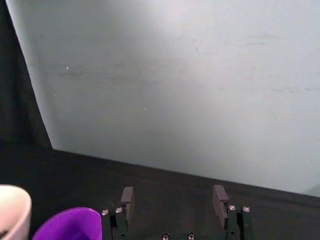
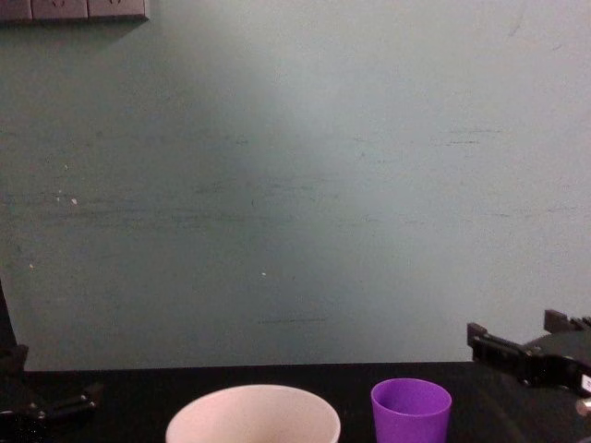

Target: Pick up the cup and pour the mung beans from the cup into the bowl.

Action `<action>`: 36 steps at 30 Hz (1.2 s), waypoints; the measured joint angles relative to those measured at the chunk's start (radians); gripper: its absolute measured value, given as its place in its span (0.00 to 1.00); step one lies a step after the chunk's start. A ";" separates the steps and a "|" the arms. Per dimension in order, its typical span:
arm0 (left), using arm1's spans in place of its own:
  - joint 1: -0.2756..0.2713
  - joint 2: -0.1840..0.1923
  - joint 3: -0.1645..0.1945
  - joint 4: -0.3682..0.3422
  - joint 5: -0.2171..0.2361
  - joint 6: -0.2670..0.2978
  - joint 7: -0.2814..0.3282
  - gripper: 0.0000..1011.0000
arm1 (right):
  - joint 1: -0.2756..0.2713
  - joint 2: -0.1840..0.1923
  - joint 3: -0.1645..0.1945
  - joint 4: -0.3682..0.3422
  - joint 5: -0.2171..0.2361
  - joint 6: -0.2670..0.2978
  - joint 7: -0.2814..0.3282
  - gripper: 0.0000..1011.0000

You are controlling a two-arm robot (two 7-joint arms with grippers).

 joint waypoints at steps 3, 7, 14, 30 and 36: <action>0.000 0.000 0.000 0.000 0.000 0.000 0.000 0.99 | 0.004 0.009 0.001 0.014 -0.005 0.007 0.004 0.99; 0.000 0.000 0.000 0.000 0.000 0.000 0.000 0.99 | 0.012 0.029 0.002 0.038 -0.013 0.018 0.024 0.99; 0.000 0.000 0.000 0.000 0.000 0.000 0.000 0.99 | 0.030 0.061 -0.012 0.076 -0.015 0.034 0.071 0.99; 0.000 0.000 0.000 0.000 0.000 0.000 0.000 0.99 | 0.051 0.069 -0.034 0.117 -0.020 0.041 0.084 0.99; 0.000 0.000 0.000 0.000 0.000 0.000 0.000 0.99 | 0.051 0.069 -0.033 0.117 -0.019 0.041 0.084 0.99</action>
